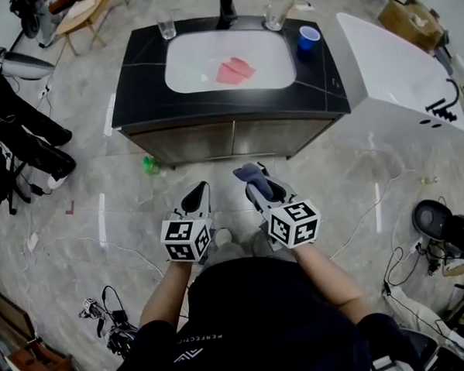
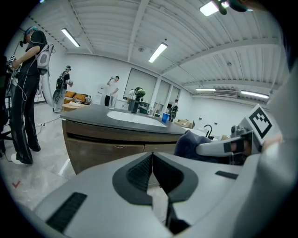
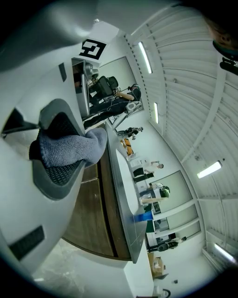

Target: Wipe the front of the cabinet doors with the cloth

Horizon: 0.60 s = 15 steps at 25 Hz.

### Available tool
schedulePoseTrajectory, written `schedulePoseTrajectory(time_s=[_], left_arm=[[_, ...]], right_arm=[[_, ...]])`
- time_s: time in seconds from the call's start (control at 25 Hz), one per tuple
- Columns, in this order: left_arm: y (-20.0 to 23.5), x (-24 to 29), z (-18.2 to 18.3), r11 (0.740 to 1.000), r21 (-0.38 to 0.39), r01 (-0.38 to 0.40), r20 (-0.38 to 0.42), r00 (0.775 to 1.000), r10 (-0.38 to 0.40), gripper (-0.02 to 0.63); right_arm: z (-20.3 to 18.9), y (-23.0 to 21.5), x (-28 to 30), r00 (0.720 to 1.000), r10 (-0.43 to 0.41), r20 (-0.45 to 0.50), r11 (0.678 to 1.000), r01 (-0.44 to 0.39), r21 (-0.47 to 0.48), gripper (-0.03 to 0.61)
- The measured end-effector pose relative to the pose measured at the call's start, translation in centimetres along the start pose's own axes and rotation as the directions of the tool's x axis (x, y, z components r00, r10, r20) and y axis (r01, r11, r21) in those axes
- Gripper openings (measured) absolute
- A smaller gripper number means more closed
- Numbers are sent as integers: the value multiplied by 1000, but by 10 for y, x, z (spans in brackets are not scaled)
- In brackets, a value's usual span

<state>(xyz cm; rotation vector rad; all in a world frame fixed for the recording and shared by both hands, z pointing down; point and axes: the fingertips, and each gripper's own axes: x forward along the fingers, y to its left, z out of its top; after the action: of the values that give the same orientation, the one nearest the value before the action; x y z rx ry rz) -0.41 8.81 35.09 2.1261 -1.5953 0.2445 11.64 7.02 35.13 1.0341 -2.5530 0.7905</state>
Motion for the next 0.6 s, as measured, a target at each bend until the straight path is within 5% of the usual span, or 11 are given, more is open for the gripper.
schedulePoseTrajectory(time_s=[0.6], left_arm=[[-12, -12, -22, 999, -3, 36, -41, 998, -37, 9]], right_arm=[[-23, 8, -14, 1000, -16, -18, 1000, 16, -14, 123]])
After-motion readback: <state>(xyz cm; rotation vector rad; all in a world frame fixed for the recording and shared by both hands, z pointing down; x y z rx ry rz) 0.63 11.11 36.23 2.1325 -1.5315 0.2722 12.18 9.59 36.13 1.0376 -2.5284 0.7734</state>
